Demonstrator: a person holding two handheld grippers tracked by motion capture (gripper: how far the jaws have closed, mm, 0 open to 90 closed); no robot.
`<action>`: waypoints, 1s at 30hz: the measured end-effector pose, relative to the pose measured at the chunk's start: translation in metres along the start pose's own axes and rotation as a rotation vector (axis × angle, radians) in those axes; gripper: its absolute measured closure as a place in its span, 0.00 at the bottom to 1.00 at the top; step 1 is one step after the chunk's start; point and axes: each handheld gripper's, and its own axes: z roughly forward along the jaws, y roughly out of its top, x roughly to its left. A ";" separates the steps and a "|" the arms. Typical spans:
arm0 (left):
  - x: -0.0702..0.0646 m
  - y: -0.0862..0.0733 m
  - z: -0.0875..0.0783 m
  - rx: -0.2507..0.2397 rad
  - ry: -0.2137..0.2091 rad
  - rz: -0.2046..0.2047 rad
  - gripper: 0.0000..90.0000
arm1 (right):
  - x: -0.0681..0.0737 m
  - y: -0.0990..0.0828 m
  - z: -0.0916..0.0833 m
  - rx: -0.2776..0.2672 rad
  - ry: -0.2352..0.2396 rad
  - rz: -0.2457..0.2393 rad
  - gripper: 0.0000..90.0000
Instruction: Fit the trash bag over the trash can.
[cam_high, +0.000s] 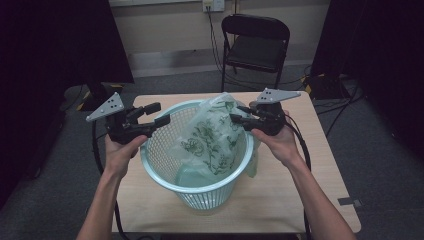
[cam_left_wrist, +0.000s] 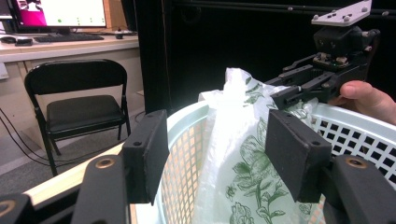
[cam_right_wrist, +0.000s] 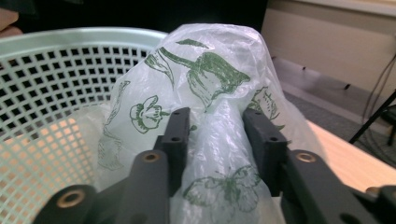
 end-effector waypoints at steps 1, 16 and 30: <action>0.000 0.000 0.000 -0.004 -0.001 -0.004 0.44 | 0.001 0.002 -0.001 -0.006 -0.010 -0.007 0.72; -0.005 0.014 0.005 -0.026 -0.024 -0.002 0.41 | 0.015 0.045 -0.008 -0.134 0.099 -0.023 1.00; -0.022 0.037 0.014 -0.038 -0.084 0.076 0.44 | 0.068 0.081 0.009 -0.160 0.268 -0.092 1.00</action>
